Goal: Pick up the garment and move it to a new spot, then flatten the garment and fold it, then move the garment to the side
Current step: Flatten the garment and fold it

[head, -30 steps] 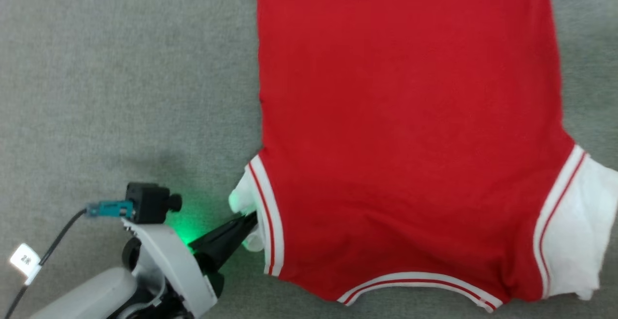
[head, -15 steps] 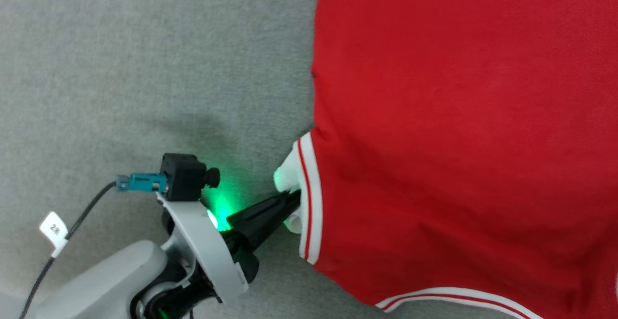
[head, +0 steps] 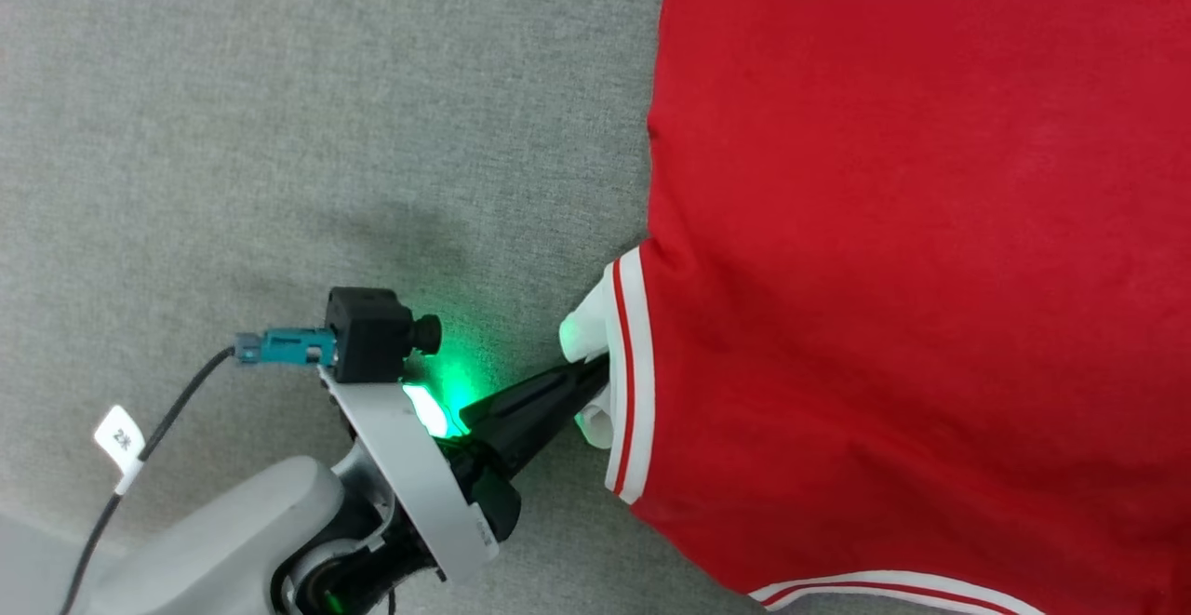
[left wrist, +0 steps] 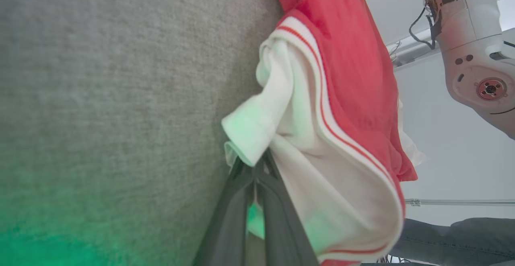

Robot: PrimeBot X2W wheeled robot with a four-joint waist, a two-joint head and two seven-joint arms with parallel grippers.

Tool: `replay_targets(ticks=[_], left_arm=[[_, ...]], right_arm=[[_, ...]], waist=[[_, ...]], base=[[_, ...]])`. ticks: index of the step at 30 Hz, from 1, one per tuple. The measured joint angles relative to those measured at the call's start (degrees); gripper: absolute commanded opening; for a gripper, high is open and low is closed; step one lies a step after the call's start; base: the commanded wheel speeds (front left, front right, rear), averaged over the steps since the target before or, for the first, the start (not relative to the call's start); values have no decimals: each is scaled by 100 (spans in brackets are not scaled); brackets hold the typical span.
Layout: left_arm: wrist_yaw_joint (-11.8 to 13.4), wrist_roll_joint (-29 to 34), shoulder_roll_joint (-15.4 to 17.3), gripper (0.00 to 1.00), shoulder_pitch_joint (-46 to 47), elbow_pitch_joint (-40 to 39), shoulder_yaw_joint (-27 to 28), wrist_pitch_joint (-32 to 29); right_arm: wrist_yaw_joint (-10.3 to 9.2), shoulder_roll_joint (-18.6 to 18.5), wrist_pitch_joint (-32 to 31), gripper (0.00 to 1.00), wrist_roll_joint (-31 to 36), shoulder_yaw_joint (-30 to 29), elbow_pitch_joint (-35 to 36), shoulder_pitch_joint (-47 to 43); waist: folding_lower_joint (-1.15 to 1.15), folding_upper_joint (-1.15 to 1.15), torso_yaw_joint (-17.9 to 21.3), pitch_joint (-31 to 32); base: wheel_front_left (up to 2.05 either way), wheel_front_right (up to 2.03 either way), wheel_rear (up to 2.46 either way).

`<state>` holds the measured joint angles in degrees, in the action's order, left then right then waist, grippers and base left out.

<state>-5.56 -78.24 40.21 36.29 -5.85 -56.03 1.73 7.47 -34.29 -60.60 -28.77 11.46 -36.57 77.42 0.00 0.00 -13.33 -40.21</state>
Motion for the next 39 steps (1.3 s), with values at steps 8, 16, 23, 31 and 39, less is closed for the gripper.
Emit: replay_targets(ticks=[8,16,23,31,39], left_arm=[[56,-97,-35,0,-199,266,56,200],[269,-202,140,0,-598,342,37,315],[461,-280,332,0,-834,275,127,549],[634,-348,637,0,-1064,186,310,762],[658,-407,717,0,-1132,105,350,784]], right_arm=[[2,-112,428,0,-548,227,132,-625],[2,-1221,477,0,-1662,575,1766,-2130],[2,-1884,546,0,-2709,58,3399,-4480],[2,-1573,788,0,-2856,-578,4784,-7350],[2,-848,778,0,-2557,-566,5185,-8591]], waist=[[0,0,161,409],[0,0,401,1032],[0,0,767,1378],[0,0,1185,1711],[1,0,1422,1928]], base=[[0,0,0],[0,0,0],[0,0,0],[0,0,0],[0,0,0]])
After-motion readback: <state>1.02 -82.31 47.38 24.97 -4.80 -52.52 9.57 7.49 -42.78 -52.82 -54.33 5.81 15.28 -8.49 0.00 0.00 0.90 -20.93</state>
